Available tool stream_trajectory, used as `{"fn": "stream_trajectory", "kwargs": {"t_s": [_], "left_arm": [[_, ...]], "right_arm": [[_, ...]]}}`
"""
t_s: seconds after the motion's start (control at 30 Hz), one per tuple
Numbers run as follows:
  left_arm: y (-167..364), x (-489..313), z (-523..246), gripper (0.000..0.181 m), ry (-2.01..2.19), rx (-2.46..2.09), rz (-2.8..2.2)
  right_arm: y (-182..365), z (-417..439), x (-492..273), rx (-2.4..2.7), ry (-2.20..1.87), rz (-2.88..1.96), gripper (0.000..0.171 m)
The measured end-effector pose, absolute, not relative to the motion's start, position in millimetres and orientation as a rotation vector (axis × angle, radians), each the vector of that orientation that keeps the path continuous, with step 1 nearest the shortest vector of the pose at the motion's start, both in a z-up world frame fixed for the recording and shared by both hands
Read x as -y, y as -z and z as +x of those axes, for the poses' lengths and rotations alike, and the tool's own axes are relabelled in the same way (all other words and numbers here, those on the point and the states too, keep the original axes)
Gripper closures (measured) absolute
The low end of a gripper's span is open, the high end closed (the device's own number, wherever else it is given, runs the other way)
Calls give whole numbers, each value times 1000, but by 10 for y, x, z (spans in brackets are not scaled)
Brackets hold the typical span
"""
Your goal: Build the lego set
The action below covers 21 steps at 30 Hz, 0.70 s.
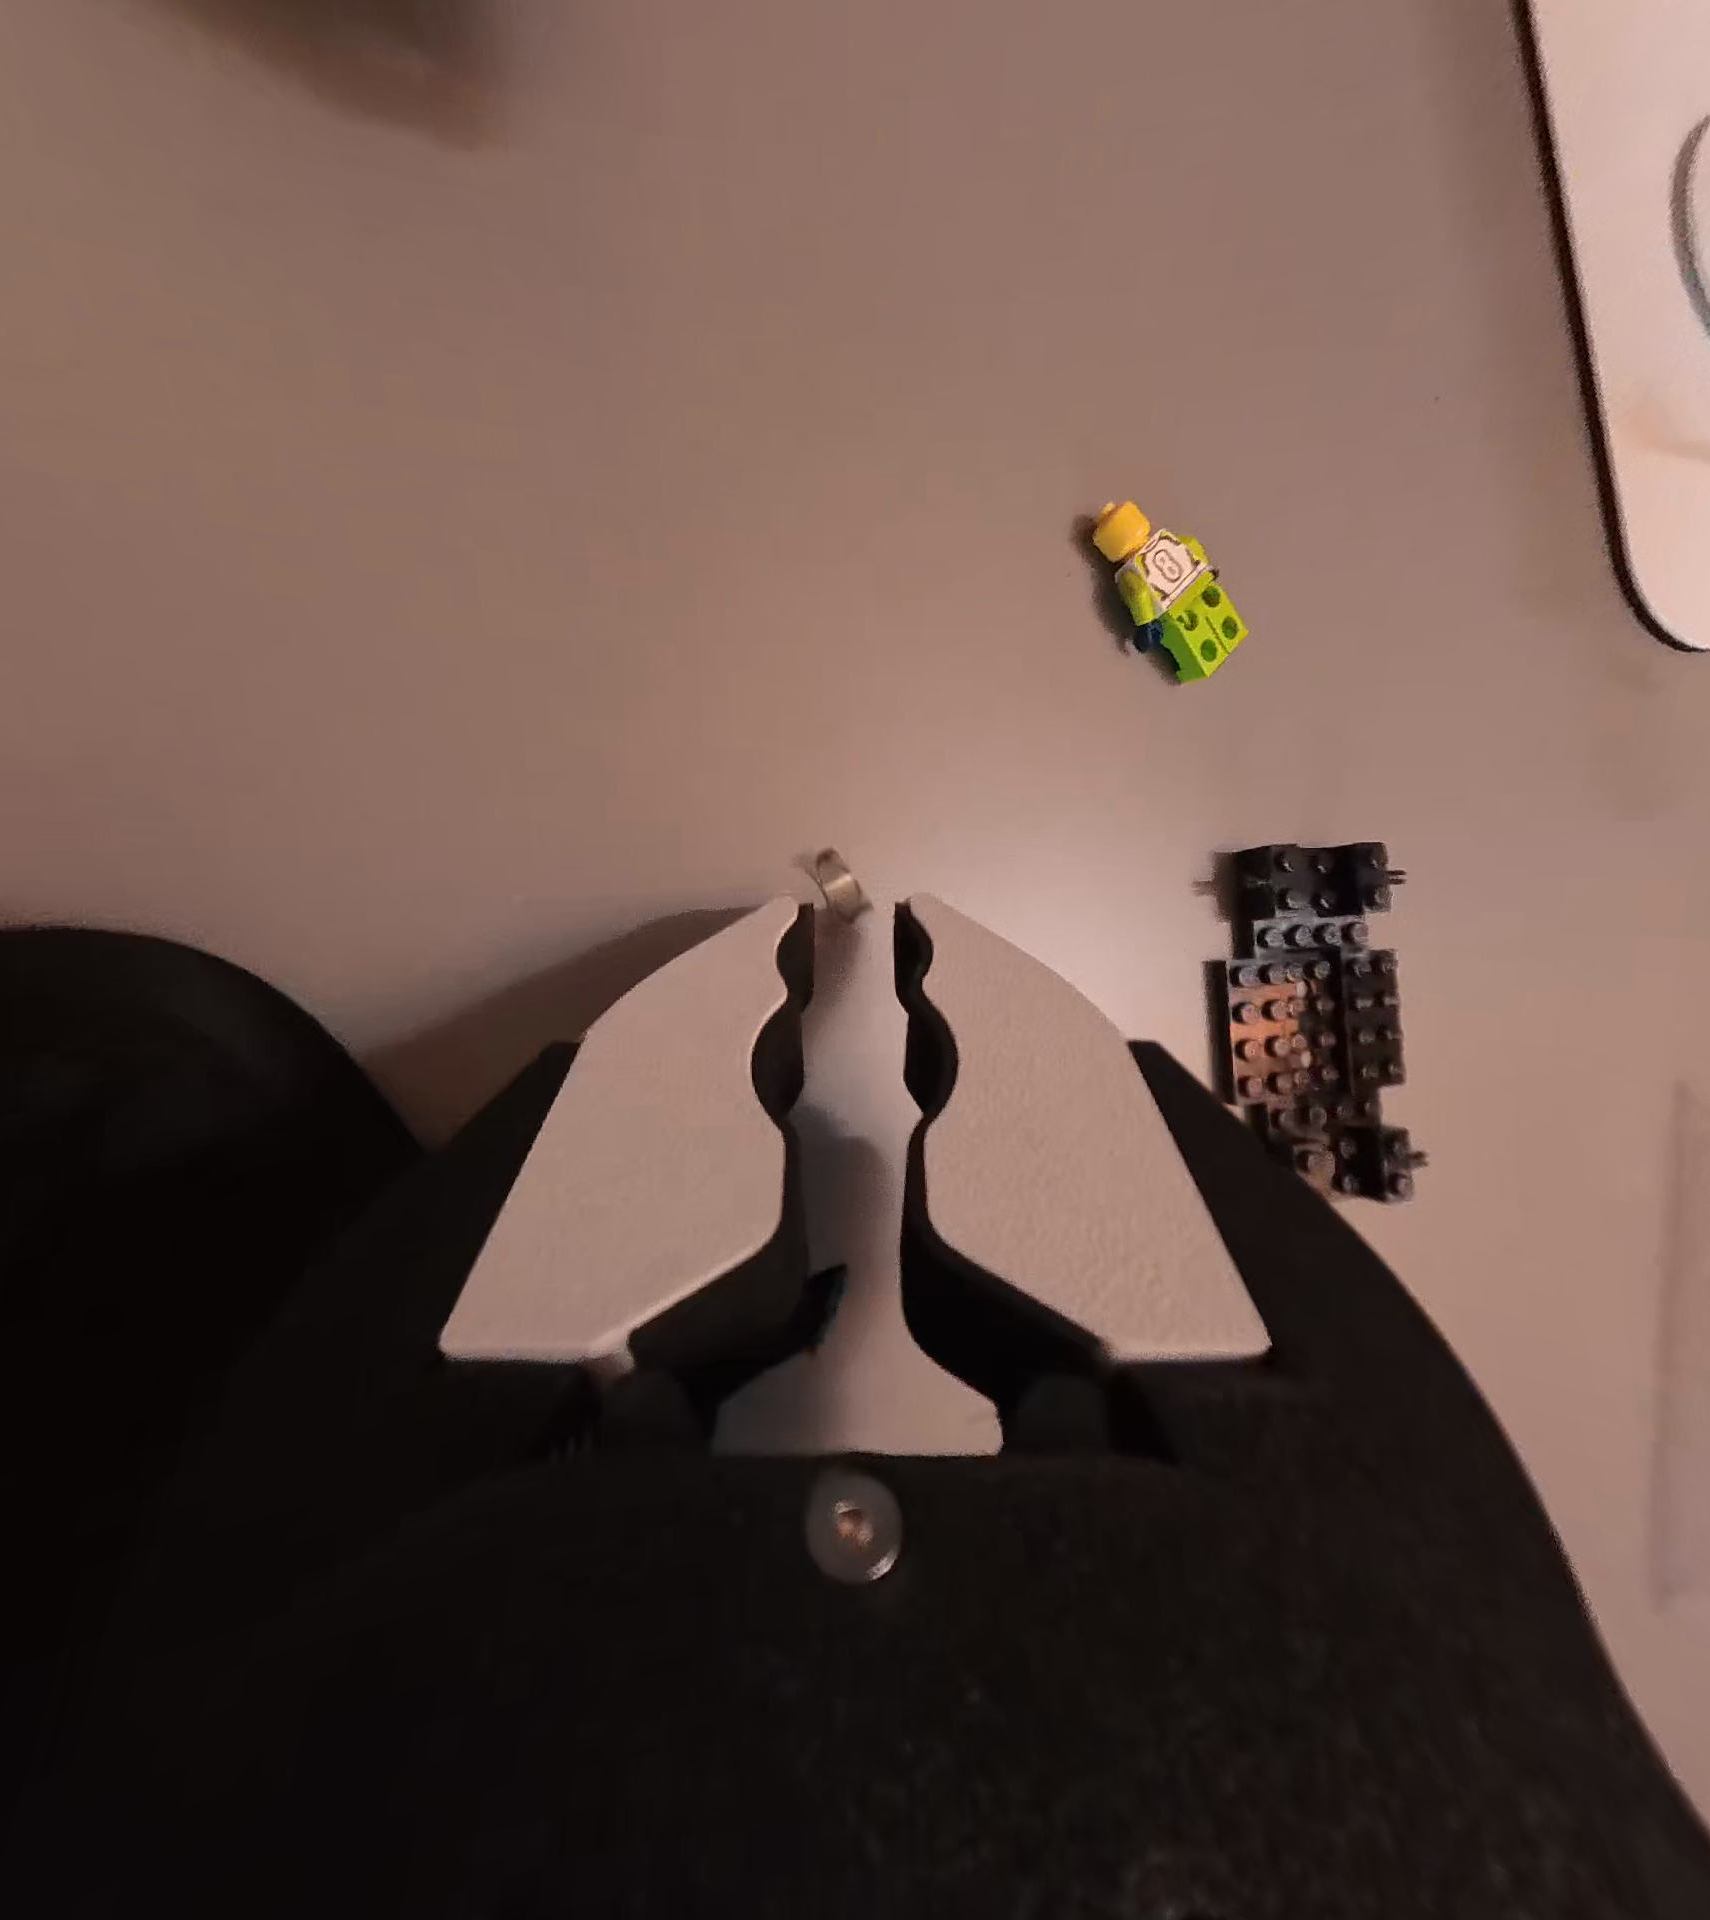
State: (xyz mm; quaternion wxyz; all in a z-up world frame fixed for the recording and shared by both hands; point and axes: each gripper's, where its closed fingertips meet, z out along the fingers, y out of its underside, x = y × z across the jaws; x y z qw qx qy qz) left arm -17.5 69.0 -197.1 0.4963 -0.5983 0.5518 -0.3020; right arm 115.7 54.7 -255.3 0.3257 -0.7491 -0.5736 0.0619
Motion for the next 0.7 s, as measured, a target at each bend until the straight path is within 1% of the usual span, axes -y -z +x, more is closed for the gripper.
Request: {"fn": "stream_trajectory", "kwargs": {"t_s": [0.27,0.7], "left_arm": [[1981,-728,-194,169,722,-1325,-1461],[2014,-731,-192,169,722,-1332,-1470]], "right_arm": [[2624,1176,-571,1660,-168,-1928,162],[2628,1196,-554,1839,-87,-1823,163]]}}
